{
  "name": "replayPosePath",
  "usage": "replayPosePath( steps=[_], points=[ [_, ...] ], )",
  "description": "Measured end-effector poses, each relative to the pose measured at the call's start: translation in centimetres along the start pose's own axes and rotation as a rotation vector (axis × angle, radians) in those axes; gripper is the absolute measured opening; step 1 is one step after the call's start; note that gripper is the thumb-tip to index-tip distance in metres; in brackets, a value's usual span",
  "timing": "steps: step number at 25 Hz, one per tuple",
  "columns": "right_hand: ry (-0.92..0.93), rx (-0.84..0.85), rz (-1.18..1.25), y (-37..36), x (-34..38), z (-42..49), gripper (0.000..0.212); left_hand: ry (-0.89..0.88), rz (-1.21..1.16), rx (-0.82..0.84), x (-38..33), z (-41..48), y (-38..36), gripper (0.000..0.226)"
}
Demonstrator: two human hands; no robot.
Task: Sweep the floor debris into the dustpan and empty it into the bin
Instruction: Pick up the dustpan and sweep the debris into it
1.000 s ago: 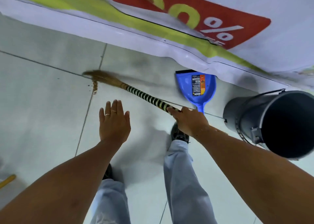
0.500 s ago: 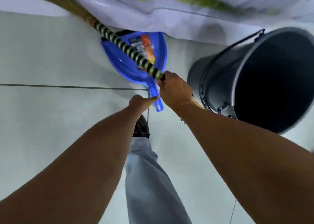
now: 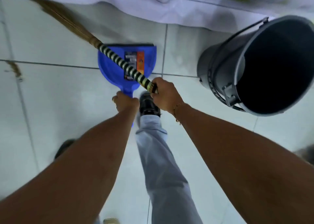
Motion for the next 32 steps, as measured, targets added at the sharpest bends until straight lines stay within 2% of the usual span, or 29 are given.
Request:
replayPosePath(
  steps=[3, 6, 10, 13, 16, 19, 20, 23, 26, 32],
  points=[
    [0.050, 0.005, -0.007, -1.2, 8.3, -1.9, 0.054, 0.047, -0.032, -0.093, 4.0, 0.2, 8.0, 0.041],
    [0.124, 0.009, -0.144, -3.7, 14.9, -0.4, 0.048, 0.009, -0.084, -0.150, 6.3, 2.1, 13.7, 0.047],
    [0.139, -0.080, -0.102, -9.2, 22.5, 2.4, 0.032, 0.039, -0.077, -0.254, 12.5, 6.2, 21.2, 0.042],
    [0.121, -0.106, -0.168, -12.6, 24.9, 3.6, 0.055, 0.117, 0.026, -0.255, 19.4, 9.2, 25.4, 0.034],
    [0.117, -0.094, -0.416, -16.8, 25.7, 5.5, 0.048, 0.179, -0.027, -0.202, 25.3, 13.8, 28.3, 0.032],
    [0.068, -0.159, -0.493, -19.6, 25.2, 8.0, 0.034, 0.210, -0.017, -0.165, 27.6, 19.0, 29.6, 0.037],
    [0.051, -0.158, -0.516, -20.3, 24.7, 8.9, 0.036, 0.191, -0.009, -0.163, 27.9, 20.6, 29.7, 0.038],
    [0.008, -0.036, -0.662, -22.0, 22.2, 10.7, 0.061, 0.120, 0.015, -0.173, 28.2, 24.5, 28.9, 0.043],
    [-0.056, 0.017, -0.809, -22.2, 19.0, 11.2, 0.062, 0.076, 0.090, -0.209, 28.7, 27.7, 28.2, 0.057],
    [0.107, 0.124, -1.010, -21.3, 13.9, 8.1, 0.073, -0.006, 0.240, -0.307, 30.6, 31.1, 28.7, 0.060]
  ],
)
Point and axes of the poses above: each hand's wrist, its own z-axis towards the middle knuckle, its own y-axis out of the back of the hand, x = y × z, the point moved 2 cm from there along z, towards the middle knuckle, and after that the axes turned 10 degrees about y, right-handed, at the moved point
